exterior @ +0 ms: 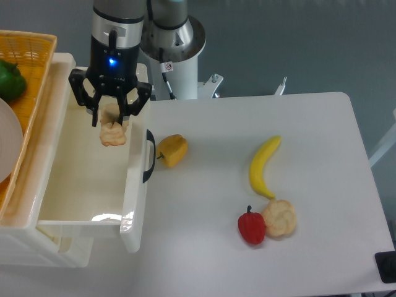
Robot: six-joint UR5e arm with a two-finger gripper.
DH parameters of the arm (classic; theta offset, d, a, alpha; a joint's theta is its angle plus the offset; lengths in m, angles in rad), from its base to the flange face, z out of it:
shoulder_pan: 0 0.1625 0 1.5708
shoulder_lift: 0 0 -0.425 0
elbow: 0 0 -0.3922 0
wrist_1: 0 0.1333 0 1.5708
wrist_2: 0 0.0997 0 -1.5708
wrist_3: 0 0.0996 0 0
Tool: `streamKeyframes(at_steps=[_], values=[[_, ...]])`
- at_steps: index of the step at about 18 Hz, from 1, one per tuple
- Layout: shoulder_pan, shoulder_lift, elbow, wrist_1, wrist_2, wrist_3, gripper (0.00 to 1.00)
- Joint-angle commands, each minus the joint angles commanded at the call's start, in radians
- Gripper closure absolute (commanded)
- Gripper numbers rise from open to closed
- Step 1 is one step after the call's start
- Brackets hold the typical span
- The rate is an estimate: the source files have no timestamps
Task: Place the square bread in the upper white drawer
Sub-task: 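Lower the bread into the drawer above its floor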
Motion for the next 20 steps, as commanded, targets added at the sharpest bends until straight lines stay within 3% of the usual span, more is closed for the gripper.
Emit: streamKeyframes(at_steps=[3,6,8,20], values=[[0.000,-0.005,0.002,0.000,-0.008,0.028,0.30],[0.000,-0.005,0.002,-0.002,-0.008,0.031,0.26],[0.000,-0.005,0.002,-0.002,-0.008,0.031,0.15],[-0.002,-0.029,0.002,-0.002,-0.032,0.031,0.07]])
